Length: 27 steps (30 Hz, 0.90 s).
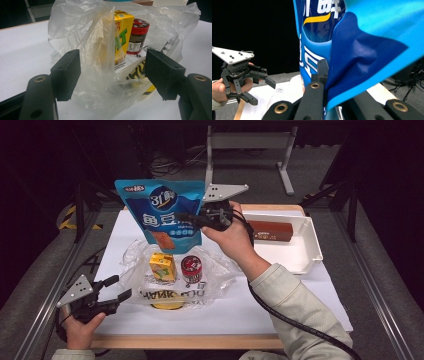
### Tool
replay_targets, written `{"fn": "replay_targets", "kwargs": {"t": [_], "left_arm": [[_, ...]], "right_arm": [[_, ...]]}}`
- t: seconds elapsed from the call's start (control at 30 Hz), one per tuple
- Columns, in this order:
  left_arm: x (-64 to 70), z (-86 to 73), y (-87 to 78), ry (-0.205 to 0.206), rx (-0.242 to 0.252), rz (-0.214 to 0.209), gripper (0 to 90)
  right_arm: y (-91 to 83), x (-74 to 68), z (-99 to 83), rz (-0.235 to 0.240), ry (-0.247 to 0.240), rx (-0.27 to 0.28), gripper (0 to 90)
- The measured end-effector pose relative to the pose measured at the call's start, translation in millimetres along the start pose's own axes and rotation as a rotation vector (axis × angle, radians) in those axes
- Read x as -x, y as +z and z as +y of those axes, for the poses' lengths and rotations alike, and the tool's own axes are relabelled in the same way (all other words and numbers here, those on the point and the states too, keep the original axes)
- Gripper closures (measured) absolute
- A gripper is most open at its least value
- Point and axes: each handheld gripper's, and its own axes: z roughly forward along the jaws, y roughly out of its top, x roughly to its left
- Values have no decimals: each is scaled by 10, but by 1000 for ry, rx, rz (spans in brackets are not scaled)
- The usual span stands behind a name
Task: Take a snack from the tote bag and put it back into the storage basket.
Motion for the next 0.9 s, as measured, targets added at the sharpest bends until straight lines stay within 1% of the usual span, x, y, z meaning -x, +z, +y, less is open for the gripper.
{"fn": "replay_targets", "kwargs": {"t": [0.2,0.23,0.3,0.4,0.43,0.5,0.57,0.63,0.83,0.9], "left_arm": [[-7,7,12,5,-3,-4,303],[-5,7,18,2,-1,-3,303],[-11,13,20,12,-2,-4,303],[-12,15,26,12,-3,-4,303],[-6,14,30,3,-2,-4,303],[-11,17,34,13,-6,-6,303],[-10,18,40,13,-6,-6,303],[-5,17,45,4,-6,-6,303],[-9,17,50,6,-8,-5,303],[-10,17,50,7,-9,-5,304]], "right_arm": [[-122,3,45,-8,-5,11,888],[-155,8,51,-14,-7,12,888],[-211,21,55,-23,-5,13,888],[-300,49,52,-37,-1,15,888],[-346,63,50,-44,0,15,888],[-407,84,44,-55,3,18,888],[-459,102,40,-63,3,20,888],[-525,125,35,-73,8,20,888],[-675,186,5,-100,14,15,887],[-696,196,-2,-105,18,12,887]]}}
